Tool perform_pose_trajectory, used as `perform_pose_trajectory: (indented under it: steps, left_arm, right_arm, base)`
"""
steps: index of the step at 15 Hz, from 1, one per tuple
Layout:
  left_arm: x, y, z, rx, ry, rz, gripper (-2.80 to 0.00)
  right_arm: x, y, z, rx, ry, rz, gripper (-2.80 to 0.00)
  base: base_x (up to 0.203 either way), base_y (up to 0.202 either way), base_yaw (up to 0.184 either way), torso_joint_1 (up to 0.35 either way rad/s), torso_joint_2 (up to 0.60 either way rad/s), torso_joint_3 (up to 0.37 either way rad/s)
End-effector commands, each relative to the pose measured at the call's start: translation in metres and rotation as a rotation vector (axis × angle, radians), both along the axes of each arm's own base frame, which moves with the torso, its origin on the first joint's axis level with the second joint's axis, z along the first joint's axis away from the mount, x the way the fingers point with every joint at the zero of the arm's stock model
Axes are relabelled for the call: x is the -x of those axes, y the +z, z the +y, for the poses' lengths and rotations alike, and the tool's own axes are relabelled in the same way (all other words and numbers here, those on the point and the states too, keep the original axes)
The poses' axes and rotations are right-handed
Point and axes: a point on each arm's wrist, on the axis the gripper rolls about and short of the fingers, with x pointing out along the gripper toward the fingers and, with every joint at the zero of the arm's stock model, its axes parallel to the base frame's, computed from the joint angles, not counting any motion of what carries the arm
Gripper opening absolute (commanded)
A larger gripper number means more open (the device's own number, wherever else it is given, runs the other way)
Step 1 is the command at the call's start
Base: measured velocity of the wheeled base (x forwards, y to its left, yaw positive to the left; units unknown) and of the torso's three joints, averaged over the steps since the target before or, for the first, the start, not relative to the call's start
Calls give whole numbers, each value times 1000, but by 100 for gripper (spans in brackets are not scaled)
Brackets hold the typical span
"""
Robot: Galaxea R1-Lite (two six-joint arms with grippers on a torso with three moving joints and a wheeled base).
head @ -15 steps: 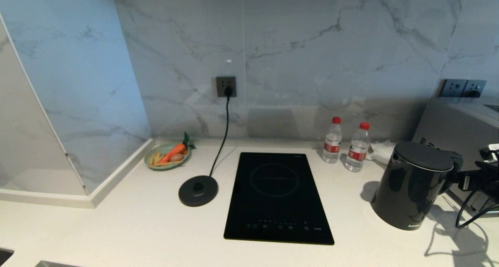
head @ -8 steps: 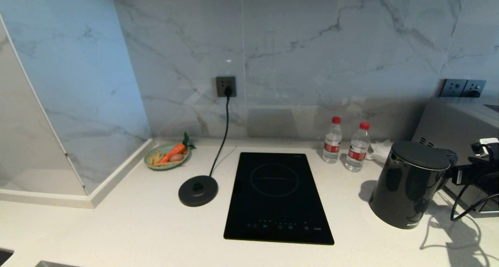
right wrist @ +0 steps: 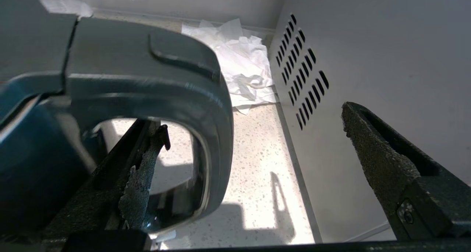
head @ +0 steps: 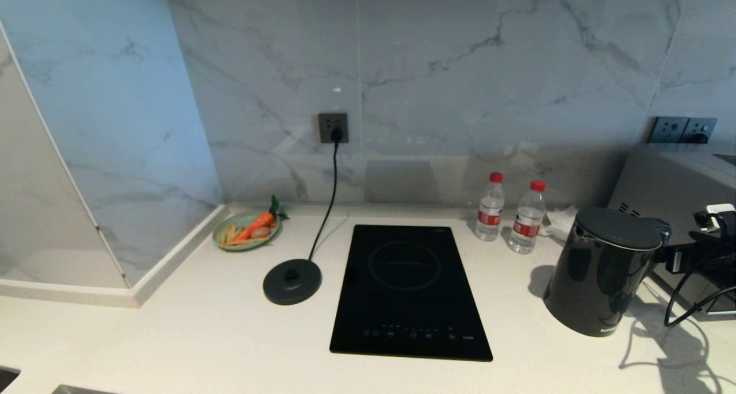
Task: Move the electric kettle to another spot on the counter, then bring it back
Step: Grab the kettle
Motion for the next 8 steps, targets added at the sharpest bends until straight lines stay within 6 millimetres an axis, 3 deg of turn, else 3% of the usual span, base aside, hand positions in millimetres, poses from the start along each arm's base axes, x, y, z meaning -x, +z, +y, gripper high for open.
perform_pose_trajectory:
  steps: [1, 8]
  left_arm:
    - [0, 0, 0, 0, 1, -1, -280]
    - [0, 0, 0, 0, 1, 0, -280]
  right_arm:
    - [-1, 2, 3, 4, 15, -6, 0]
    - [1, -1, 7, -5, 26, 5, 0]
  base:
    - [0, 0, 0, 0, 0, 0]
    - [0, 0, 0, 0, 0, 0]
